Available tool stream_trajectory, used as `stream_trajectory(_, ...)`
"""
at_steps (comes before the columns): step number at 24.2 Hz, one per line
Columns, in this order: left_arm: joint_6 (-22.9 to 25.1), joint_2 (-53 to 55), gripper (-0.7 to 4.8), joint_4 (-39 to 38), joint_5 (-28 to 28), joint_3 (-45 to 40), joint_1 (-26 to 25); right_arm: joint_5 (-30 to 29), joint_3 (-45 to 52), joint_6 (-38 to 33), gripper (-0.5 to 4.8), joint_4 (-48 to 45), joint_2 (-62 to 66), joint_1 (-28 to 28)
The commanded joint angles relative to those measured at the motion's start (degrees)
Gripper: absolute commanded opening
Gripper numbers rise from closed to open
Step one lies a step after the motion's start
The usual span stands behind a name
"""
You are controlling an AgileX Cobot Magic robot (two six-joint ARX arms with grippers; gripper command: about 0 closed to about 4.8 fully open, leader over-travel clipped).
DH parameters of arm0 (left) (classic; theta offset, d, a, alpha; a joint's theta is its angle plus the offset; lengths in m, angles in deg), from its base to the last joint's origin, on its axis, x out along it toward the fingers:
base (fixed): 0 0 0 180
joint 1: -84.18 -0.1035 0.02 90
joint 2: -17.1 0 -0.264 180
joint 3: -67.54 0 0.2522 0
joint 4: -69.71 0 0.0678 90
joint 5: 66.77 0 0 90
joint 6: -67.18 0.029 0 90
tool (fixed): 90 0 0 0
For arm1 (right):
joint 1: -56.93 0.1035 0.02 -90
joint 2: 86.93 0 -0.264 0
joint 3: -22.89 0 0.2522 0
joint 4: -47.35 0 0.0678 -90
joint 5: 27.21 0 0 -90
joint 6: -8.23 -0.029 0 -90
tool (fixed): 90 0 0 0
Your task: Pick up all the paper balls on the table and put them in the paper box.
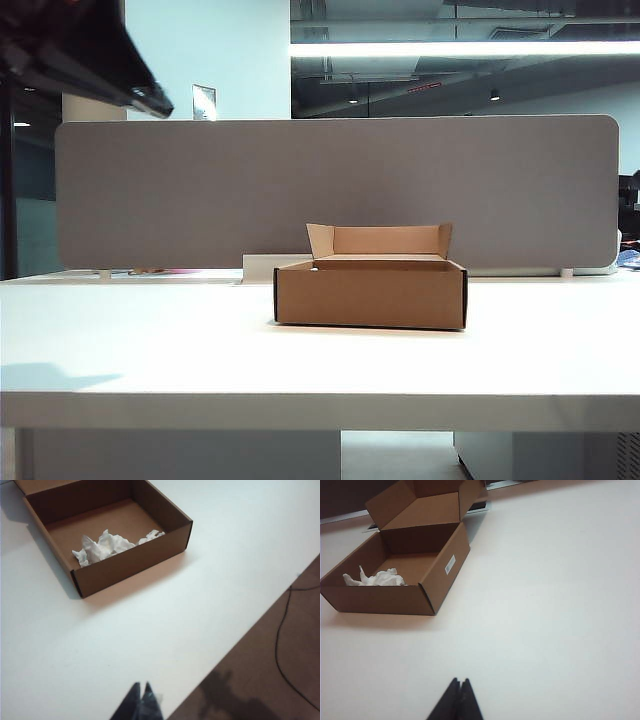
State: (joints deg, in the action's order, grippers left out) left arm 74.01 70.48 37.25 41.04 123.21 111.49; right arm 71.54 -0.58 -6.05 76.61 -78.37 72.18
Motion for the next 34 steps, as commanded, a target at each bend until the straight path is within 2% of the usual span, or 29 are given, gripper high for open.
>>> stream_trajectory(1, -0.2, -3.6, -0.06, 0.8, 0.0, -2.4, 0.1, 0.0, 1.3, 0.9, -0.05, -1.6, -0.2, 0.1)
stream_trajectory(5, -2.7, -6.9, -0.06, 0.4, 0.0, -3.3, 0.1, -0.1, 3.2, 0.8, -0.05, -2.5, -0.2, 0.1)
stream_trajectory(14, -3.3, -13.6, -0.06, -1.1, -1.5, -3.9, 0.1, -0.1, 5.9, 0.8, -0.05, -2.6, -0.2, 0.1)
stream_trajectory(26, -3.9, -21.6, -0.06, -6.6, -3.7, -3.9, 0.1, 0.2, 8.0, 1.3, -0.05, -3.8, -0.2, 0.1)
stream_trajectory(34, -4.0, -23.4, -0.06, -7.8, -3.7, -3.9, 0.1, 0.2, 8.9, 1.7, -0.05, -4.2, -0.2, 0.1)
